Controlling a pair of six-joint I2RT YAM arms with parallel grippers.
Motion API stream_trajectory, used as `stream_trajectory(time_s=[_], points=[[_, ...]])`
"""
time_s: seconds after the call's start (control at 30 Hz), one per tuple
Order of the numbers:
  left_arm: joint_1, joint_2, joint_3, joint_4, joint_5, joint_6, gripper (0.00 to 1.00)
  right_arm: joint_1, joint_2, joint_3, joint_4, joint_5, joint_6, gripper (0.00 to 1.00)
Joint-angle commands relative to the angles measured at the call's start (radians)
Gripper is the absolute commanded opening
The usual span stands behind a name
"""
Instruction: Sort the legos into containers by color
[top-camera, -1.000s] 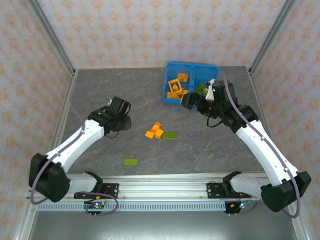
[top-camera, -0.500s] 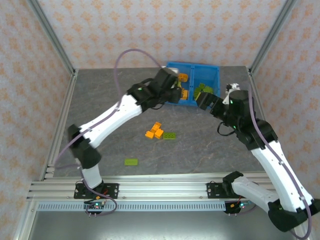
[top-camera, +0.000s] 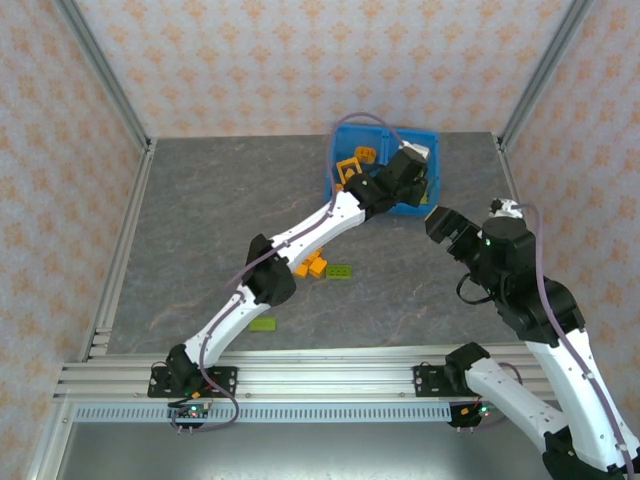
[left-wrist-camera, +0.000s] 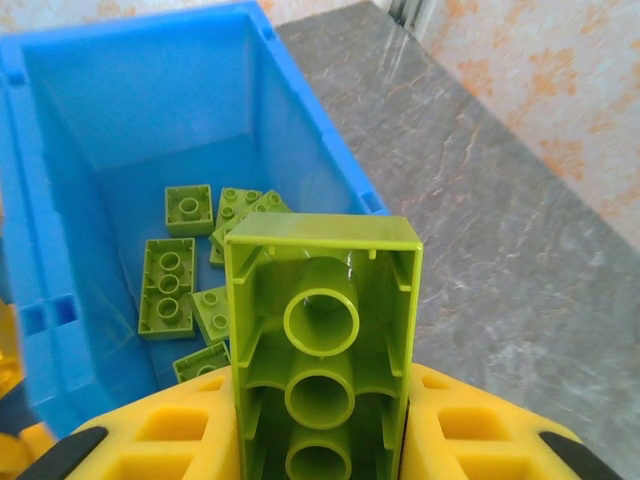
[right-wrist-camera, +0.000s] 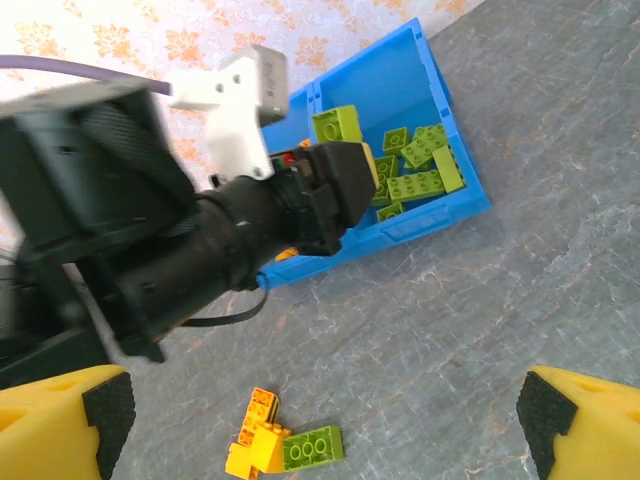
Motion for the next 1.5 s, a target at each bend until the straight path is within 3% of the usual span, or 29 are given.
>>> stream_trajectory(time_s=[0.0,0.13,0.33,0.6,0.7,0.83,0.9,1.17,1.4,1.47], points=[[0.015,0.034,0.033,0.154,0.009,0.051,0.25,0.003,-0.011,-0.005,-0.046,0.035,0.000,0.99],[0.015,0.069,0.053,0.195,-0.015,0.064,0.36,0.004,-0.015,-0.001,-0.061,0.032,-0.005,0.99],[0.018,0.032,0.054,0.192,-0.038,0.024,0.65,0.004,-0.016,-0.013,-0.050,0.023,-0.005,0.99],[0.032,-0.195,0.009,-0.004,-0.021,-0.045,0.70,0.004,-0.003,-0.045,-0.020,0.008,-0.023,0.99],[0.048,-0.389,-0.211,0.005,-0.014,-0.043,0.70,0.003,0.029,-0.069,0.027,-0.087,-0.086,1.00],[0.088,-0.731,-0.670,0.124,-0.025,-0.044,0.72,0.014,0.143,-0.093,0.076,-0.288,-0.149,0.99],[0.118,-0.873,-0.854,0.139,-0.043,-0.061,0.72,0.047,0.213,-0.098,0.084,-0.323,-0.162,0.99],[0.194,-1.347,-1.410,0.064,-0.091,-0.059,0.76,0.321,0.550,-0.071,0.131,-0.297,-0.340,0.99],[0.211,-1.615,-1.669,-0.005,-0.165,-0.169,0.82,0.375,0.841,0.022,0.102,-0.154,-0.744,0.95],[0.216,-1.665,-1.707,-0.006,-0.182,-0.186,0.88,0.375,0.891,0.023,0.130,-0.140,-0.893,0.93]])
